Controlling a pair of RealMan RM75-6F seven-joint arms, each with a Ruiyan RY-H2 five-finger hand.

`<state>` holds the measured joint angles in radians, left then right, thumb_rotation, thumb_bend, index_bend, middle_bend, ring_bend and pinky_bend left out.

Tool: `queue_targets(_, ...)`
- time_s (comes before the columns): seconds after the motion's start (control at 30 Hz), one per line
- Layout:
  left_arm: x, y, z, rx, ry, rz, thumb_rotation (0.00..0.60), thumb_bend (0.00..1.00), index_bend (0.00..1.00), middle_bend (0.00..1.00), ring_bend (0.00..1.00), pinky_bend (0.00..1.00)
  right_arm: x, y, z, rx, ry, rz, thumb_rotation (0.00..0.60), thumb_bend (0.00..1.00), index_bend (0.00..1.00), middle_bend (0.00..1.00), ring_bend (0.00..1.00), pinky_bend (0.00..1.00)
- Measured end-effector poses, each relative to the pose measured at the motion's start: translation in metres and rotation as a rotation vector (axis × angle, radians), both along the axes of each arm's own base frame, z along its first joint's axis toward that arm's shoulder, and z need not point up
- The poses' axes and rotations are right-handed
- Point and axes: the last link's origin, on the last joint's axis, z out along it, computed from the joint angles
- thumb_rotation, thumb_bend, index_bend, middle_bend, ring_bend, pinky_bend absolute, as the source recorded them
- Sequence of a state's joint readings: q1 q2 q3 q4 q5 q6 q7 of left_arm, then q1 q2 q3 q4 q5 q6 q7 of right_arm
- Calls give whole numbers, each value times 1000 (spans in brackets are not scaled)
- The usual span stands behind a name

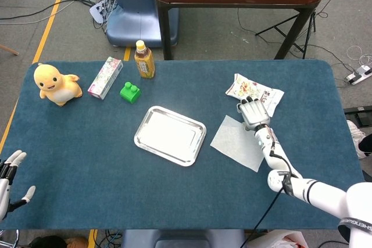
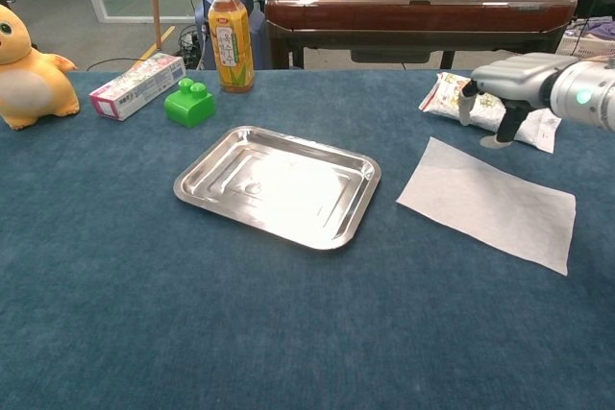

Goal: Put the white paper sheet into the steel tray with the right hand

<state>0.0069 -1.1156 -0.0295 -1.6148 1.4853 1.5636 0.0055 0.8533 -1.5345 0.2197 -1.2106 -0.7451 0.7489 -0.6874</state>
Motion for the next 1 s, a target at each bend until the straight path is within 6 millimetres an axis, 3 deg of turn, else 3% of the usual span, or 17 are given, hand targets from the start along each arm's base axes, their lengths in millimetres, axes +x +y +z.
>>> queue_targets(0.5, -5, -3, 3, 8, 0, 15, 600, 246, 127, 115, 136, 58, 18, -10, -32, 70, 77, -7, 600, 445, 386, 187, 65, 293)
queue_targets(1.0, -6, -3, 3, 8, 0, 11, 600, 246, 127, 115, 136, 58, 13, -4, -37, 74, 6, -25, 600, 458, 463, 204, 65, 293)
